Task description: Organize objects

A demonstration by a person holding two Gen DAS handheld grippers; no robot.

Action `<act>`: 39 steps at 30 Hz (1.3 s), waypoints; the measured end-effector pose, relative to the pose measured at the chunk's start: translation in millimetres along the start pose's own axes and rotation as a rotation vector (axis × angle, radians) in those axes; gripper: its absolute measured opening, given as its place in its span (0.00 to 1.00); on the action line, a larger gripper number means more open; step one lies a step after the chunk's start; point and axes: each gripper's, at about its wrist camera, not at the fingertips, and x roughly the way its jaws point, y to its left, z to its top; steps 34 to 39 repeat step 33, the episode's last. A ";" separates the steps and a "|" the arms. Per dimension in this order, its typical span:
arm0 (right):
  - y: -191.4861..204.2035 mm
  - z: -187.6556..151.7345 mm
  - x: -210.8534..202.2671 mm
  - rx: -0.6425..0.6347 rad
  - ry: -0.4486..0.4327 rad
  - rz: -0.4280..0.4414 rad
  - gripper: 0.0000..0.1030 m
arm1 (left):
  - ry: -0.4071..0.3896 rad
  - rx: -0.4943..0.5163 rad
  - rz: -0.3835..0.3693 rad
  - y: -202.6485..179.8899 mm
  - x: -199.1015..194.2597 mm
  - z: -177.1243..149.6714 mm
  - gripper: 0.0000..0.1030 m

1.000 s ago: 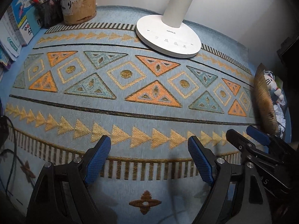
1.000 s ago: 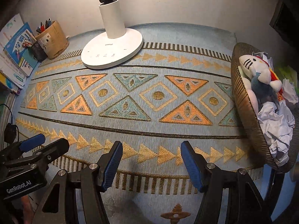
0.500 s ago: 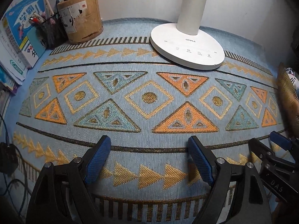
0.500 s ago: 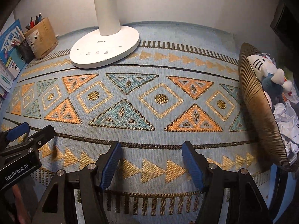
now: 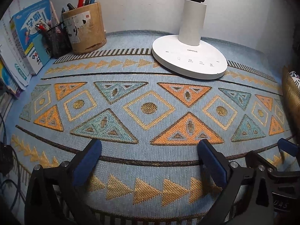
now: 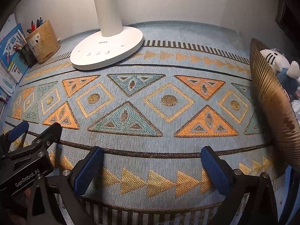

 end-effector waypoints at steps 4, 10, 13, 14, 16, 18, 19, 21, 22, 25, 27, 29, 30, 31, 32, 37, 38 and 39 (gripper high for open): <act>2.3 -8.4 -2.9 -0.007 -0.032 -0.001 1.00 | -0.003 0.021 -0.016 0.5 -5.2 -5.8 0.99; 2.1 -26.6 -10.2 0.023 -0.107 -0.016 1.00 | -0.012 0.013 -0.004 0.5 -4.7 -10.8 1.00; 1.5 -28.4 -10.5 0.028 -0.120 -0.020 1.00 | -0.020 0.031 -0.015 1.6 -3.9 -9.6 1.00; 1.0 -27.7 -10.2 0.028 -0.118 -0.020 1.00 | -0.021 0.041 -0.023 2.0 -4.4 -10.5 1.00; 0.7 -24.9 -8.8 0.028 -0.115 -0.016 1.00 | -0.023 0.044 -0.032 2.8 -5.2 -11.3 1.00; 0.9 -25.7 -8.6 0.014 -0.129 -0.009 1.00 | -0.023 0.047 -0.029 2.2 -4.8 -11.1 1.00; 2.0 -27.4 -8.5 0.010 -0.151 -0.007 1.00 | -0.022 0.048 -0.030 1.5 -4.1 -10.9 1.00; 2.4 -27.8 -8.9 0.010 -0.152 -0.003 1.00 | -0.022 0.045 -0.033 0.3 -3.5 -11.2 1.00; 3.3 -28.0 -9.1 0.009 -0.151 -0.005 1.00 | -0.022 0.046 -0.031 -0.3 -3.7 -11.6 1.00; 4.4 -29.0 -9.4 0.009 -0.152 -0.005 1.00 | -0.022 0.043 -0.033 0.4 -3.9 -11.7 1.00; 4.2 -29.4 -9.7 0.009 -0.151 -0.006 1.00 | -0.022 0.043 -0.033 0.3 -3.9 -11.5 1.00; 4.1 -29.1 -9.4 0.010 -0.152 -0.003 1.00 | -0.022 0.043 -0.033 -0.1 -3.8 -11.5 1.00; 4.4 -29.2 -9.4 0.010 -0.152 -0.004 1.00 | -0.022 0.043 -0.033 0.1 -3.9 -11.3 1.00; 4.5 -29.1 -9.3 0.010 -0.152 -0.003 1.00 | -0.023 0.042 -0.035 0.2 -3.9 -11.3 1.00; 4.6 -29.1 -9.4 0.010 -0.152 -0.003 1.00 | -0.022 0.043 -0.033 0.2 -3.8 -11.1 1.00; 4.6 -29.1 -9.5 0.010 -0.152 -0.003 1.00 | -0.022 0.043 -0.032 -0.1 -4.1 -11.3 1.00; 4.6 -29.1 -9.5 0.010 -0.152 -0.003 1.00 | -0.022 0.043 -0.032 -0.1 -4.1 -11.3 1.00; 4.6 -29.1 -9.5 0.010 -0.152 -0.003 1.00 | -0.022 0.043 -0.032 -0.1 -4.1 -11.3 1.00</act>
